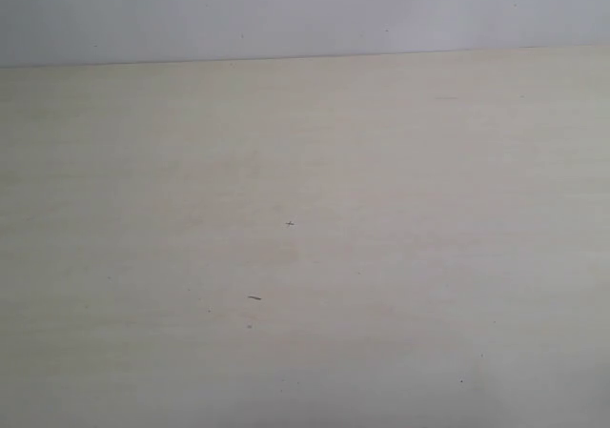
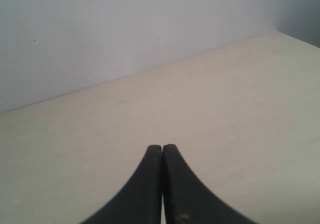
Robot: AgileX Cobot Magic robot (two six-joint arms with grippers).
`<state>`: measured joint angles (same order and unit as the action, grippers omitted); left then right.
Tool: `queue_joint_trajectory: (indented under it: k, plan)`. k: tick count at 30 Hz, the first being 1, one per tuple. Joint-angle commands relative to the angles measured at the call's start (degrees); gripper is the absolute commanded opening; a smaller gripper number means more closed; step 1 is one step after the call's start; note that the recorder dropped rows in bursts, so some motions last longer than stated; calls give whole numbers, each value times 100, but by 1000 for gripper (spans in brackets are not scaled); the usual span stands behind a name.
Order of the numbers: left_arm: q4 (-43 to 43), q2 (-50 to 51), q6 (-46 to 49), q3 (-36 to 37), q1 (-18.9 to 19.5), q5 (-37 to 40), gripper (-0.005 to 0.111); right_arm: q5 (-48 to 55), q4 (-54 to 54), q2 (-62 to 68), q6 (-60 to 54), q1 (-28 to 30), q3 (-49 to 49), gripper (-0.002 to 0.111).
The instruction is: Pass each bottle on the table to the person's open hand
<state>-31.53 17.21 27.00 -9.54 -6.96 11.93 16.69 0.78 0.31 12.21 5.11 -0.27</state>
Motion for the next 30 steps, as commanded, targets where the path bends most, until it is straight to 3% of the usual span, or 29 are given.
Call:
queue_joint_trajectory:
  k: [1,7,11,19,24,25,30]
  plan:
    - [-67,-400,-45,29,13,-11,0,-58,-35,-31,-19,38,27,0]
    - [-55,-1051,-371,66,24,14,0,-58,-35,-31,-19,38,27,0]
    - [-55,-1272,-977,66,306,25,0,-58,-35,-31,-19,38,27,0]
    - [200,-1721,-513,91,867,389,0,-58,-35,-31,-19,38,27,0]
    - [241,-1721,-484,138,877,521,0,-58,-20,-31,-17,38,27,0]
    - [440,-1721,-733,242,877,614,0,-58,-20,-31,-17,38,27,0]
    - [3011,-1721,-3594,783,877,361,0,-58,-20,-31,-17,38,27,0]
